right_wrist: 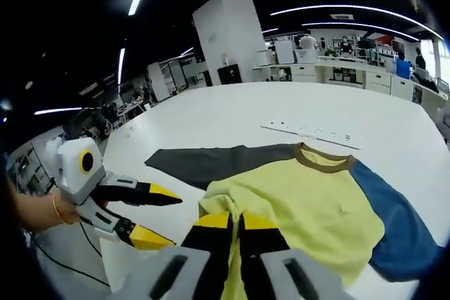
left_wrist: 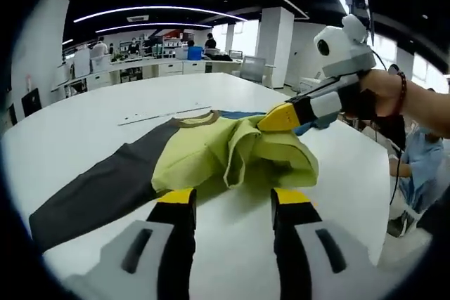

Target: Fold the garment on the visible template until the final outline fits inside the template.

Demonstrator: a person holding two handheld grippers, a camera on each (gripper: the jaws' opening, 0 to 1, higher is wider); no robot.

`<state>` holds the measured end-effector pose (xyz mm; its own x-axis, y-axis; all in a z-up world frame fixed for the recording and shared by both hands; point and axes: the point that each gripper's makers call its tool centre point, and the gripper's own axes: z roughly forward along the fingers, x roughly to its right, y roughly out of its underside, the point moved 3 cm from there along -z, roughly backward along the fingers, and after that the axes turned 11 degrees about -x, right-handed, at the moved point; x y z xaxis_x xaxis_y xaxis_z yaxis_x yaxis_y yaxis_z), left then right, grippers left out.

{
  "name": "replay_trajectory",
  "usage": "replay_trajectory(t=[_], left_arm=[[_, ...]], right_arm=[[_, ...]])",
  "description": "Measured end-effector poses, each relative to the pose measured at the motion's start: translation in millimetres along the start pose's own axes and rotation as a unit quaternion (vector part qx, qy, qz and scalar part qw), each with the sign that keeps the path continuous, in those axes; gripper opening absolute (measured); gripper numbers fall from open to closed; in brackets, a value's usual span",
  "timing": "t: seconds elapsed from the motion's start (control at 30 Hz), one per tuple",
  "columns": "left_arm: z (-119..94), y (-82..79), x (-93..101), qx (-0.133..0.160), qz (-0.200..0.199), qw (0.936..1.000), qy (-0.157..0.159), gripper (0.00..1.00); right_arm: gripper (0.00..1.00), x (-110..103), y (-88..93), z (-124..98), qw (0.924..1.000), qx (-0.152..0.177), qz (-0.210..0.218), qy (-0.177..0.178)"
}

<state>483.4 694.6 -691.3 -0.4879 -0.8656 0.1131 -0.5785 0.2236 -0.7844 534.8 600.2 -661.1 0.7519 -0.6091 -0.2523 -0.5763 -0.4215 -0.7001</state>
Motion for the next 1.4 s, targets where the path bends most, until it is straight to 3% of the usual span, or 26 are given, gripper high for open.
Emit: replay_trajectory(t=[0.23,0.43,0.8,1.03,1.4], left_arm=[[20.6,-1.3,2.3,-0.011,-0.006,0.9999,0.004,0.31],[28.4,-8.8,-2.5,0.001,-0.020,0.9998,0.005,0.25],[34.2,-8.7,-10.3,-0.004,-0.019,0.9998,-0.002,0.03],[31.1,-10.2,-16.0,-0.001,-0.025,0.9997,-0.005,0.00],[6.2,-3.4,-20.5,-0.013,-0.012,0.9997,-0.015,0.00]], right_arm=[[0.00,1.9,-1.3,-0.2,0.9999,0.003,0.012,-0.006],[0.00,3.3,-1.7,-1.1,0.9998,0.005,0.018,-0.009],[0.00,4.7,-4.6,-2.5,0.9995,0.012,0.027,-0.010],[0.00,4.2,-4.1,-1.5,0.9993,0.011,0.033,-0.017],[0.00,-9.8,0.5,11.3,0.9989,-0.012,0.022,-0.040]])
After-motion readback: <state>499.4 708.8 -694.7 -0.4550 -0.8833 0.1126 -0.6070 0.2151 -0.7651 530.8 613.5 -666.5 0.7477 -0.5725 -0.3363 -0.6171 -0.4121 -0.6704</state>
